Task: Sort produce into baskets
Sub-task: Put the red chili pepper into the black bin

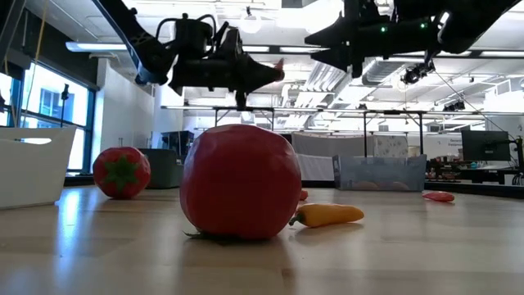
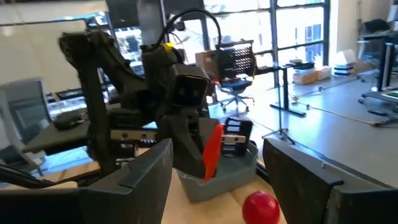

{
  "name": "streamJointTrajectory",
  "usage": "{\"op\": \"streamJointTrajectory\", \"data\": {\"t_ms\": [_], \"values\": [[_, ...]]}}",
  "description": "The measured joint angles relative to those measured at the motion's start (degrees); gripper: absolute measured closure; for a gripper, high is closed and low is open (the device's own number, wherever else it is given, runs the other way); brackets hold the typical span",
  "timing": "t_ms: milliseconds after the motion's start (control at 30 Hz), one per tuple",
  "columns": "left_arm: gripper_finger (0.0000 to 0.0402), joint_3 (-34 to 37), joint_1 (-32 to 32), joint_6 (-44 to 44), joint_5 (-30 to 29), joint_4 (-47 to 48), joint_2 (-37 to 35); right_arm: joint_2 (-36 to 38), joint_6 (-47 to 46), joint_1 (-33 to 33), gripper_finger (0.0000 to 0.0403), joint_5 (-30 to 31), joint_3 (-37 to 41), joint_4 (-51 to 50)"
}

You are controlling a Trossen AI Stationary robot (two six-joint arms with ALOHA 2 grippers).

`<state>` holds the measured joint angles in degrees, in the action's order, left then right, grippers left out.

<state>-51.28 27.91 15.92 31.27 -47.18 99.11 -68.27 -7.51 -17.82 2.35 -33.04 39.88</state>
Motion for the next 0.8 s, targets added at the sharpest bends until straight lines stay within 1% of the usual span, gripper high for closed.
{"op": "streamJointTrajectory", "data": {"t_ms": [167, 400, 567, 800], "values": [[0.0401, -2.12, -2.42, -2.10, 0.14, 1.02, 0.04, 0.00, 0.77, 0.19, 0.0162, -3.56, -0.02, 2.30], [0.0401, -5.52, -4.78, -3.72, -0.01, 1.52, 0.02, 0.00, -0.50, 1.12, 0.0167, -3.91, -0.02, 2.56], [0.0401, -8.33, -6.93, -6.98, 0.06, 4.57, 1.54, 0.00, -2.86, 1.40, 0.0189, -4.07, -0.05, 3.79], [0.0401, -11.53, -7.79, -6.58, -0.01, 4.15, 5.17, 0.00, -3.12, 1.51, 0.0228, -5.08, -0.07, 3.58]]}}
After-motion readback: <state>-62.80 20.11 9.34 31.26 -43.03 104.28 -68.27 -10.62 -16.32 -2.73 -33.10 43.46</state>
